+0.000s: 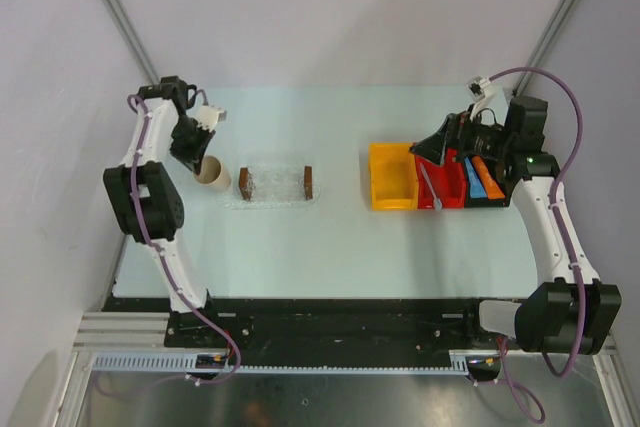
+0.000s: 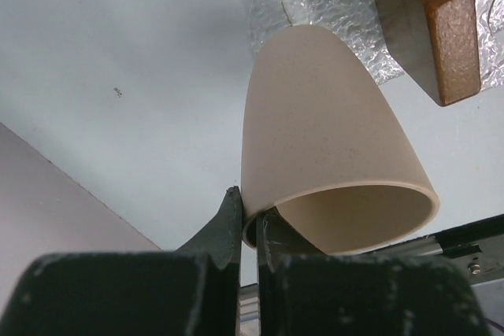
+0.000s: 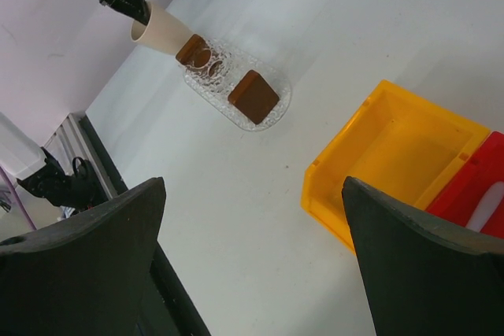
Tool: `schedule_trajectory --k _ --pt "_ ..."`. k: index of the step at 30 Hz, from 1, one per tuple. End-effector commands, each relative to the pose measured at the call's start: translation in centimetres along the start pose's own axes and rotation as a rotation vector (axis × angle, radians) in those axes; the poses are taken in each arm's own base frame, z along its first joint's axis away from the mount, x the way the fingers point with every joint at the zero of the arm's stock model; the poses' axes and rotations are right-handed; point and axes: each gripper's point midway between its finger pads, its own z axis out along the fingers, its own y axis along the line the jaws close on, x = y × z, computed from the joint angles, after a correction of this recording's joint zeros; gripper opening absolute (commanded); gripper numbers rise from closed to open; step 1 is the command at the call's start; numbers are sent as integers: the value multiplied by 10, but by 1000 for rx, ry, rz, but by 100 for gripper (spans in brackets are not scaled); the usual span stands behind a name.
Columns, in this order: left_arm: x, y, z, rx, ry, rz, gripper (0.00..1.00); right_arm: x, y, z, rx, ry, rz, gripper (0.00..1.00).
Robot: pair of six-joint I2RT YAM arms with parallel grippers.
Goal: Prepare toiletry sets of a toothbrush and toothpaste on the tray
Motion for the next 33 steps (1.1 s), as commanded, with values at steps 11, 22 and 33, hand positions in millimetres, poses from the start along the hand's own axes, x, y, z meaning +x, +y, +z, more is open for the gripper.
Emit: schedule_trajectory --k 11,22,33 --pt "-12 -2 4 25 54 53 0 1 0 3 -10 -4 -45 100" --pt "-9 -13 7 54 100 90 0 3 -2 3 -8 0 -43 100" --pt "3 -21 8 73 147 110 0 4 -2 2 -5 -1 -46 100"
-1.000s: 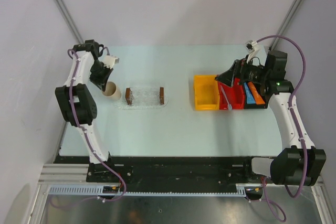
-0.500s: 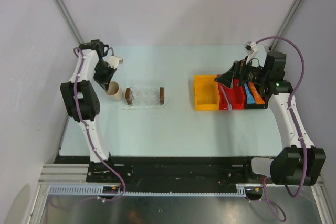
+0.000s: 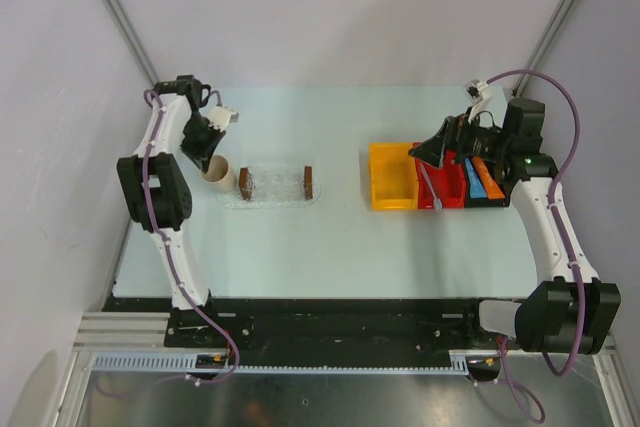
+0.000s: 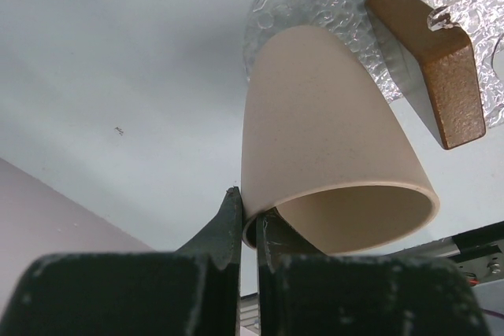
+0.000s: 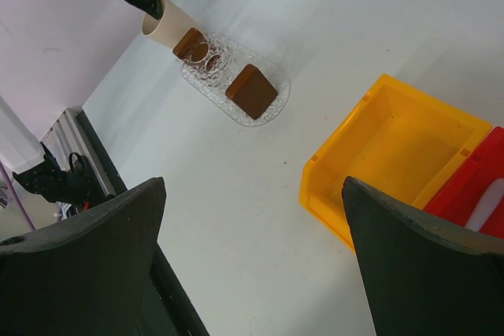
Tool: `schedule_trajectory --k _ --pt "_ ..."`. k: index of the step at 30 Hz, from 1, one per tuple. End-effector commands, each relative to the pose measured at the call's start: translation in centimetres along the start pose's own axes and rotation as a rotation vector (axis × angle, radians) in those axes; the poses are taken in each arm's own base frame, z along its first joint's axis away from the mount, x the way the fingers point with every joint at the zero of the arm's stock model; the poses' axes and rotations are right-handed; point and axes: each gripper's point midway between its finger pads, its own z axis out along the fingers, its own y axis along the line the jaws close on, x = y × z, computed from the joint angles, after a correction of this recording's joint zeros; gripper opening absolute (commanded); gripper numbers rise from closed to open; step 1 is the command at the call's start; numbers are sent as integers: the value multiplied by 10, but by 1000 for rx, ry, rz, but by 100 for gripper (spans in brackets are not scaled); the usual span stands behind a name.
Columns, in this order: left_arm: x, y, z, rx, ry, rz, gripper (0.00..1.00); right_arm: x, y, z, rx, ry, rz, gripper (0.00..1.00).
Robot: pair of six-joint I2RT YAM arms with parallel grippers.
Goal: Prepare toiletry sets of a toothbrush and toothpaste on the tray
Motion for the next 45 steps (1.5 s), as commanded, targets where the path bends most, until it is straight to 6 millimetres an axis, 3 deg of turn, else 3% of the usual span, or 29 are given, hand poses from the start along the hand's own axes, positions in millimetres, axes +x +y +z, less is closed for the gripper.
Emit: schedule_trajectory --k 1,12,45 --pt "22 -19 -13 59 86 27 0 -3 1 0 -2 -14 -42 100" --pt "29 -30 -14 76 99 34 0 -3 1 0 -4 -16 -48 100" --pt "33 -32 -20 57 110 57 1 -2 -1 -3 7 -19 -44 100"
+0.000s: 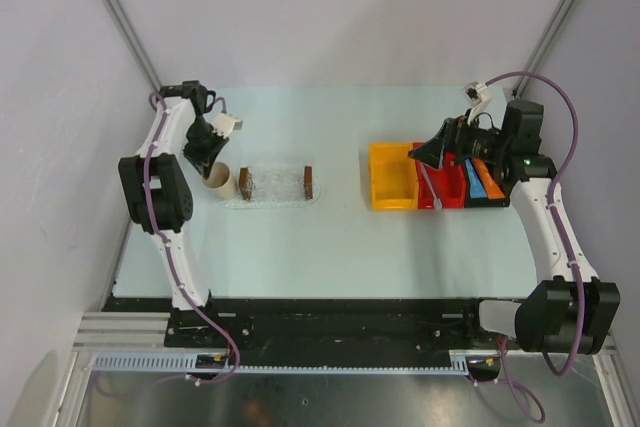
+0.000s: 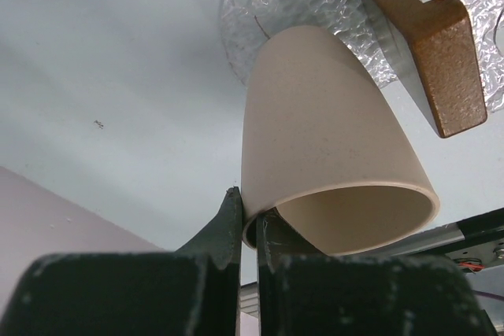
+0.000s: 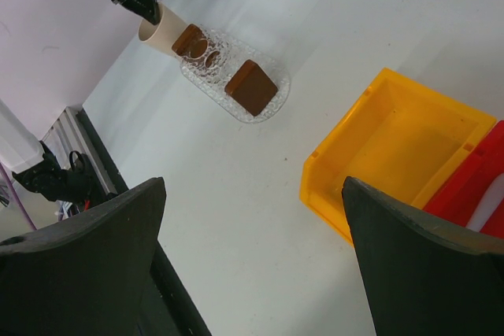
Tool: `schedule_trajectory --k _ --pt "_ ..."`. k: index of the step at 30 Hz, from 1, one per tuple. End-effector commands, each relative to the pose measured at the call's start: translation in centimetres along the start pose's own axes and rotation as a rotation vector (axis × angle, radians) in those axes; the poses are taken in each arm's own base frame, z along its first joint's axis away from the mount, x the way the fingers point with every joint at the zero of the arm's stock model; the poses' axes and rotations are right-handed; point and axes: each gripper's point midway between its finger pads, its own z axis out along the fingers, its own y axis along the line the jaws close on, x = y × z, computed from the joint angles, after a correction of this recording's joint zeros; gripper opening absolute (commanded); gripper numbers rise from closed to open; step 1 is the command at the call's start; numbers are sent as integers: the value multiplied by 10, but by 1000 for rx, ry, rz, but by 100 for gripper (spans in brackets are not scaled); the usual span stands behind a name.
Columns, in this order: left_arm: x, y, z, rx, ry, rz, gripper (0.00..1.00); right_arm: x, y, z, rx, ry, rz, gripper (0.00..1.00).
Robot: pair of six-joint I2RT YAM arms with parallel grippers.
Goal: Prepare toiletry sets of a toothbrush and toothpaste on the tray
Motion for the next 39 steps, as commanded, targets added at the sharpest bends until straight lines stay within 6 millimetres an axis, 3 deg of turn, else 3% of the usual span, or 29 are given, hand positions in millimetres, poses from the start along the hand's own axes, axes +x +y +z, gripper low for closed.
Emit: schedule_trajectory --k 1,11,24,39 --pt "22 -23 -25 50 55 24 1 -7 1 -4 6 -27 -53 100" --pt "25 -24 -22 51 74 27 4 -6 0 -3 6 -25 -52 100" --pt "26 -25 -18 54 93 36 19 -6 0 -3 6 -25 -52 100" --pt "10 -18 -25 29 47 17 29 -5 -1 -4 9 -25 -49 100"
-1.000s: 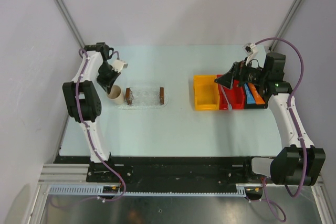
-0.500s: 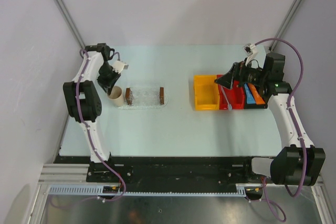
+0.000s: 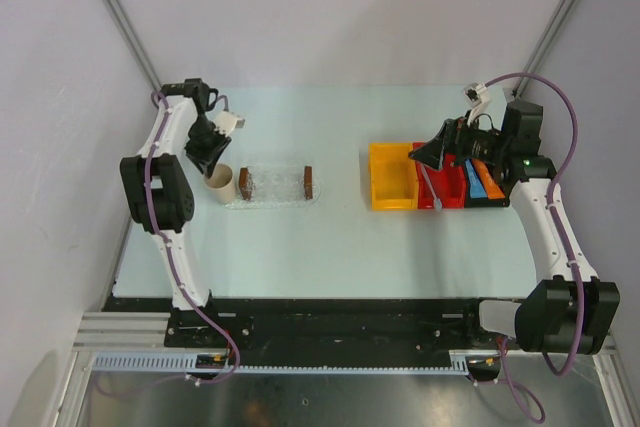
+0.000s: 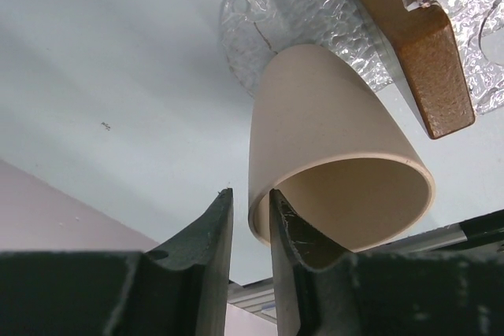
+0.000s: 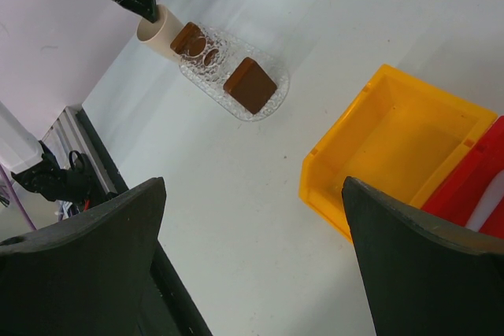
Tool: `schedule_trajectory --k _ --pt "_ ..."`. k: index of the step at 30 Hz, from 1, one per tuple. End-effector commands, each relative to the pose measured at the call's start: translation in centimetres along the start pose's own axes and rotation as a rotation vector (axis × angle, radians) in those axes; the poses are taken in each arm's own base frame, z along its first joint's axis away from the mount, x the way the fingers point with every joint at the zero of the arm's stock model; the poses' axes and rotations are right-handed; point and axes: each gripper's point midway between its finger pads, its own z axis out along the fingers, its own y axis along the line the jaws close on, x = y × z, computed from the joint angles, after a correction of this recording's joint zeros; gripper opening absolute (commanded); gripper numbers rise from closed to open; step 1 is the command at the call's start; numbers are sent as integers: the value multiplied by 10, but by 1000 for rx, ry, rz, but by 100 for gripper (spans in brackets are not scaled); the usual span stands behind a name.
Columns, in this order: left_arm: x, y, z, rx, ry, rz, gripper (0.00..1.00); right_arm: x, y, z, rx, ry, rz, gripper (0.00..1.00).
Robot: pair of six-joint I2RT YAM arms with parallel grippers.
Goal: Prepare toiletry sets of a toothbrush and toothpaste on the tray
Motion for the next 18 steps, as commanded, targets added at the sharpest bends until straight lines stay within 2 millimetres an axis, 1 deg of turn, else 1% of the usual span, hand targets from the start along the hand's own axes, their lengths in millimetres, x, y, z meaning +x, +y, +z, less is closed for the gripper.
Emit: schedule_trajectory --k 1,10,18 --pt "14 -17 -22 44 46 0 29 -9 2 -4 5 -29 -59 100" --pt "10 -21 -18 66 40 -1 29 -9 1 -5 7 -30 -57 100" --pt "2 -22 -20 70 17 -4 26 -9 0 -5 9 -32 -54 100"
